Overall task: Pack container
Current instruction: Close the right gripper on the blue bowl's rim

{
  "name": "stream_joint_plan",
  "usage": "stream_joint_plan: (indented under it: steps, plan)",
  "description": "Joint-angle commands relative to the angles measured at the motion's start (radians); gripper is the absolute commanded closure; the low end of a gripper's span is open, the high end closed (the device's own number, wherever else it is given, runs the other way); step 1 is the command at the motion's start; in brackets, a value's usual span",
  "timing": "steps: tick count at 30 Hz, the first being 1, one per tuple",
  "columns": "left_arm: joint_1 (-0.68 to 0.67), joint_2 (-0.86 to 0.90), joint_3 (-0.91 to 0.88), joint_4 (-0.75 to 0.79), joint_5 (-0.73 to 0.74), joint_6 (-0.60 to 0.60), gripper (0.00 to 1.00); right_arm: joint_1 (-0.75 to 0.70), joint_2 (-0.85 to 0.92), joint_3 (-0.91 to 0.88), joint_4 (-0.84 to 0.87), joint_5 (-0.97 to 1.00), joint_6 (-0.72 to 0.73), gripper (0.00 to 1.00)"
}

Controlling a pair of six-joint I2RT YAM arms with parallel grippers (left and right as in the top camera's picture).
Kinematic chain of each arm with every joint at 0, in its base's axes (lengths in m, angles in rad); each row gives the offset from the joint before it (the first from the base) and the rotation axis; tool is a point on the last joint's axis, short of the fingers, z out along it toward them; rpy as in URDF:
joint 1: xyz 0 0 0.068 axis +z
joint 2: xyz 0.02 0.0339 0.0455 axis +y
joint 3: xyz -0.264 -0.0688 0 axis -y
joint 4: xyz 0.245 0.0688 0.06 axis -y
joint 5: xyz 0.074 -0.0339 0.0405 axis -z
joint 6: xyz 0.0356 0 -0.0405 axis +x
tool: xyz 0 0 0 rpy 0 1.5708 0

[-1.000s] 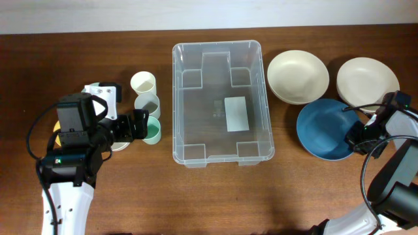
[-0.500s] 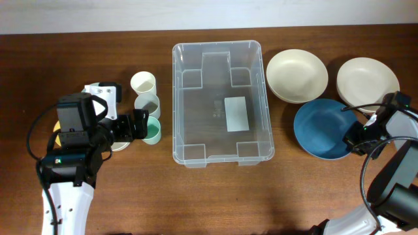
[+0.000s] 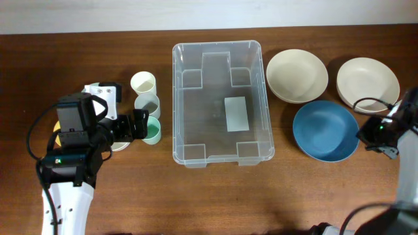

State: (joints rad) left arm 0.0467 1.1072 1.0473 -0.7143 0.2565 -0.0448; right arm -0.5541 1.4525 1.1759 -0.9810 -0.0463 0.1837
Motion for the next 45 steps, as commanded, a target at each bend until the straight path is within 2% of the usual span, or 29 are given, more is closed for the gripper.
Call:
stream_joint_plan:
  steps: [1,19,20,22,24,26,27,29,33,39,45]
  plan:
    - [-0.003,0.003,0.027,0.003,0.017,0.008,0.02,0.013,-0.067,-0.005,-0.002,0.002,-0.003,0.96]
    - [-0.003,0.003,0.027,0.003,0.017,0.008,0.01,0.011,-0.066,-0.005,0.014,-0.003,-0.002,0.96]
    - [-0.003,0.003,0.027,0.004,0.017,0.008,0.01,0.010,-0.066,-0.005,0.019,-0.003,-0.002,0.95]
    - [-0.003,0.003,0.027,0.004,0.017,0.008,0.01,0.008,-0.065,-0.005,0.027,-0.002,0.029,0.59]
    - [-0.003,0.003,0.027,0.004,0.017,0.008,0.01,-0.005,-0.061,-0.005,0.039,-0.005,0.063,0.59]
    - [-0.003,0.003,0.027,0.004,0.017,0.008,0.01,-0.041,-0.044,-0.006,0.061,-0.068,0.064,0.72]
    - [-0.003,0.003,0.027,0.004,0.017,0.008,0.01,-0.058,-0.035,-0.006,0.067,-0.097,0.061,0.73]
    - [-0.003,0.003,0.027,0.004,0.017,0.008,0.01,-0.102,-0.002,-0.006,0.077,-0.153,0.057,0.71]
    - [-0.003,0.003,0.027,0.015,0.017,0.008,0.01,-0.183,0.151,-0.006,0.099,-0.320,-0.060,0.56]
    - [-0.003,0.003,0.027,0.021,0.017,0.008,0.01,-0.193,0.331,-0.006,0.122,-0.387,-0.166,0.50]
    - [-0.003,0.003,0.027,0.025,0.017,0.008,0.01,-0.193,0.423,-0.006,0.150,-0.397,-0.176,0.49]
